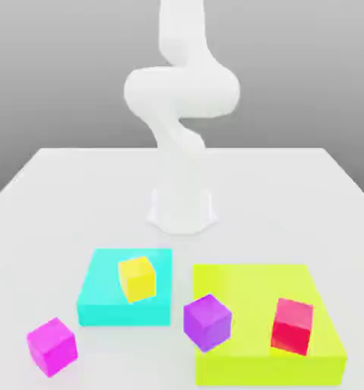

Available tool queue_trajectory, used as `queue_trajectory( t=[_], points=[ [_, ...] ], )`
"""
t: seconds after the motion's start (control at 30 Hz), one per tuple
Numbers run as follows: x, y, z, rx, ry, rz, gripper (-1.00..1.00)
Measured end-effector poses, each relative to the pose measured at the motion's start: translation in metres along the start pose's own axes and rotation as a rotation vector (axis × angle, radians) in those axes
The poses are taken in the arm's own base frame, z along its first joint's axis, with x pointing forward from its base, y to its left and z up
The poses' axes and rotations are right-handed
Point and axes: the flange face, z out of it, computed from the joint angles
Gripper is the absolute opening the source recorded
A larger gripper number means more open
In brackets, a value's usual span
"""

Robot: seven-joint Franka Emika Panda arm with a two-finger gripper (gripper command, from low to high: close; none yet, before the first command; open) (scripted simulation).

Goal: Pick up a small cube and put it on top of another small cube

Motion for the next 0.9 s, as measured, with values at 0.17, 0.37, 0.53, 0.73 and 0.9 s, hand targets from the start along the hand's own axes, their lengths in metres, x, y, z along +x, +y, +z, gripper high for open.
queue_trajectory(
  t=[0.17, 0.37, 0.53, 0.73, 0.9],
  points=[
    [0.02, 0.035, 0.099, -0.103, -0.098, 0.127, 0.0],
    [0.026, 0.097, 0.205, -0.241, -0.185, 0.279, 0.0],
    [0.018, 0.164, 0.281, -0.372, -0.234, 0.404, 0.0],
    [-0.003, 0.261, 0.35, -0.548, -0.258, 0.554, 0.0],
    [-0.032, 0.335, 0.392, -0.681, -0.262, 0.639, 0.0]
  ],
)
